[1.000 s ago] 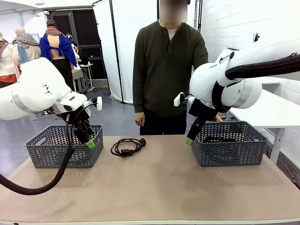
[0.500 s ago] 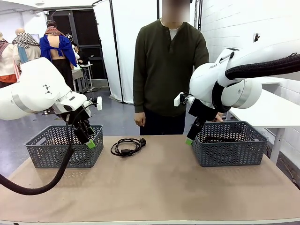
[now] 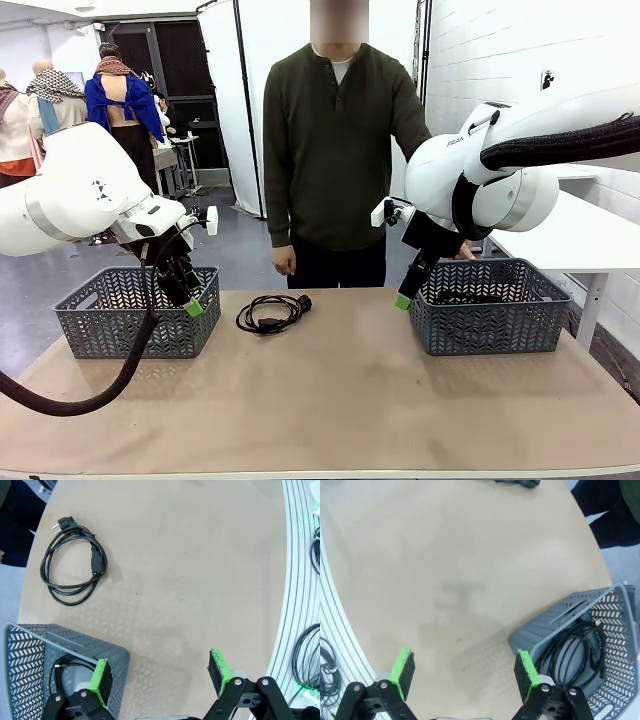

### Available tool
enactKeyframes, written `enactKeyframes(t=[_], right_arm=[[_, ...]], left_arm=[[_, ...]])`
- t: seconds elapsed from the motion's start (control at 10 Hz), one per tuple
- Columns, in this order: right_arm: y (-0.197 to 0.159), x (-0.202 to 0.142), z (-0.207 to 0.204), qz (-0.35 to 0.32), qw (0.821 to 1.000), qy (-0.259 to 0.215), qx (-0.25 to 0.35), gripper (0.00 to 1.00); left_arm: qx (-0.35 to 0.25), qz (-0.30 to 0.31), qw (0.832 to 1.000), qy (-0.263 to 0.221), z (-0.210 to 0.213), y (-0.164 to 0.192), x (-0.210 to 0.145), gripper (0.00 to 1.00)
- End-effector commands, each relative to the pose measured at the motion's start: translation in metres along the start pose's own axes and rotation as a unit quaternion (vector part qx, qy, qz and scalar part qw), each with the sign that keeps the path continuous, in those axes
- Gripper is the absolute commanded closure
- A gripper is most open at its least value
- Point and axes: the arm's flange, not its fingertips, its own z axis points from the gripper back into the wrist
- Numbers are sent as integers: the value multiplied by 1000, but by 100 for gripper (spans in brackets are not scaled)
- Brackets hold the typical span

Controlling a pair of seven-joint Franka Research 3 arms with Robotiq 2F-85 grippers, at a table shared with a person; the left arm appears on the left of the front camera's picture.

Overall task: Organize the cables according to human instructions.
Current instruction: Pick up a bundle of cables and place it in the basket indicated by the human.

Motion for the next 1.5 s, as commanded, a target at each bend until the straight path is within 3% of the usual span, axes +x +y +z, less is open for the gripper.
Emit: enactKeyframes(t=[0.0,0.2,0.4,0.9,1.2,1.3,1.4], right_arm=[[1,12,-1,-40,999,13,-8,0],[7,41,-3,-136,989,51,-18,0],[16,77,-11,-184,980,71,-32,0],[11,148,-54,-318,945,58,-50,0],[7,168,-67,-335,940,68,-28,0],[8,166,-66,-314,946,78,-8,0],[4,155,-68,-331,942,57,-27,0]], left_arm=[[1,1,1000,0,1,0,0,0],[1,1,1000,0,1,0,0,0],[1,1,1000,0,1,0,0,0],[1,1,1000,0,1,0,0,0],[1,1,1000,0,1,0,0,0],[1,1,1000,0,1,0,0,0],[1,1,1000,0,1,0,0,0]])
